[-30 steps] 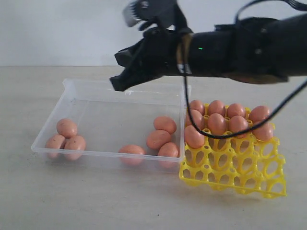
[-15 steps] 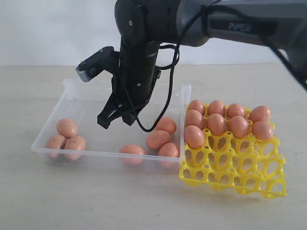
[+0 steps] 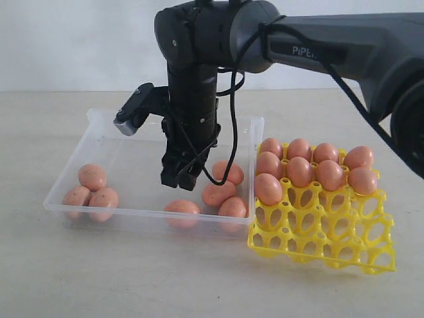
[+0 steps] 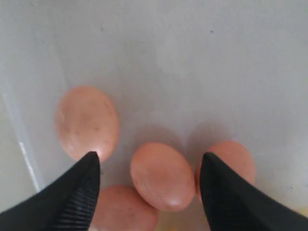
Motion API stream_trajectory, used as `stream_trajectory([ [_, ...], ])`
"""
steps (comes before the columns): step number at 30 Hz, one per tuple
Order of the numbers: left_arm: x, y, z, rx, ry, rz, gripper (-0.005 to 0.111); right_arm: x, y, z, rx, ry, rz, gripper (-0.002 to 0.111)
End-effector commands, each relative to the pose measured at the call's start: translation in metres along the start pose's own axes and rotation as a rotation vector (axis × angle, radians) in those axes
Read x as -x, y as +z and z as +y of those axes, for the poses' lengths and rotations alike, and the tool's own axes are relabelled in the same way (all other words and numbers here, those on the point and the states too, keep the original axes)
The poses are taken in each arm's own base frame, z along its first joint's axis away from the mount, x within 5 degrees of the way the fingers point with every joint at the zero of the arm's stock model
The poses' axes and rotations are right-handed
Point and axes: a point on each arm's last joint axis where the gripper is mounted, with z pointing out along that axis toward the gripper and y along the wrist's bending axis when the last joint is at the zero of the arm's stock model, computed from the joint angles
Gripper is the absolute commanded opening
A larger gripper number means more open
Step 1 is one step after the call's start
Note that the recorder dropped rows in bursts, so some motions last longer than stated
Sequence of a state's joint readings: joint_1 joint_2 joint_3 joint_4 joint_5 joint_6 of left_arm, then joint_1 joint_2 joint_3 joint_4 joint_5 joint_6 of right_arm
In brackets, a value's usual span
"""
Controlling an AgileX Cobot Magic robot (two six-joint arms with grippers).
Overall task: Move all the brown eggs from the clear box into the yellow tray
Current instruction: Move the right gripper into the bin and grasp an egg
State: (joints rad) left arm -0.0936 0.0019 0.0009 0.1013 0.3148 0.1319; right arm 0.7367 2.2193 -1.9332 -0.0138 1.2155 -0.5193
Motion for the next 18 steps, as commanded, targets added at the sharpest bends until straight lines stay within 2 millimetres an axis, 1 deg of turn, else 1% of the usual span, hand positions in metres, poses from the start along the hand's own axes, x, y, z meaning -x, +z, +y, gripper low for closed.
stream_trajectory([
  [1, 0.001, 0.000, 0.000, 0.001, -0.007, -0.010, -0.004, -0.007, 0.003, -0.011, -0.083, -0.035, 0.063, 0.061],
  [4, 0.001, 0.000, 0.000, 0.001, -0.007, -0.010, -0.004, -0.007, 0.003, -0.010, -0.071, -0.059, 0.060, 0.061],
  [7, 0.001, 0.000, 0.000, 0.001, -0.007, -0.010, -0.004, -0.010, 0.011, -0.006, -0.028, -0.176, 0.075, 0.061],
  [10, 0.001, 0.000, 0.000, 0.001, -0.007, -0.010, -0.004, -0.020, 0.023, -0.003, 0.011, -0.295, 0.120, 0.061],
  [12, 0.001, 0.000, 0.000, 0.001, -0.007, -0.010, -0.004, -0.028, 0.032, -0.004, 0.039, -0.336, 0.147, 0.061],
  [13, 0.001, 0.000, 0.000, 0.001, -0.007, -0.010, -0.004, -0.031, 0.035, -0.005, 0.038, -0.336, 0.145, 0.061],
  [18, 0.001, 0.000, 0.000, 0.001, -0.007, -0.010, -0.004, -0.042, 0.045, -0.023, 0.014, -0.279, 0.088, 0.061],
])
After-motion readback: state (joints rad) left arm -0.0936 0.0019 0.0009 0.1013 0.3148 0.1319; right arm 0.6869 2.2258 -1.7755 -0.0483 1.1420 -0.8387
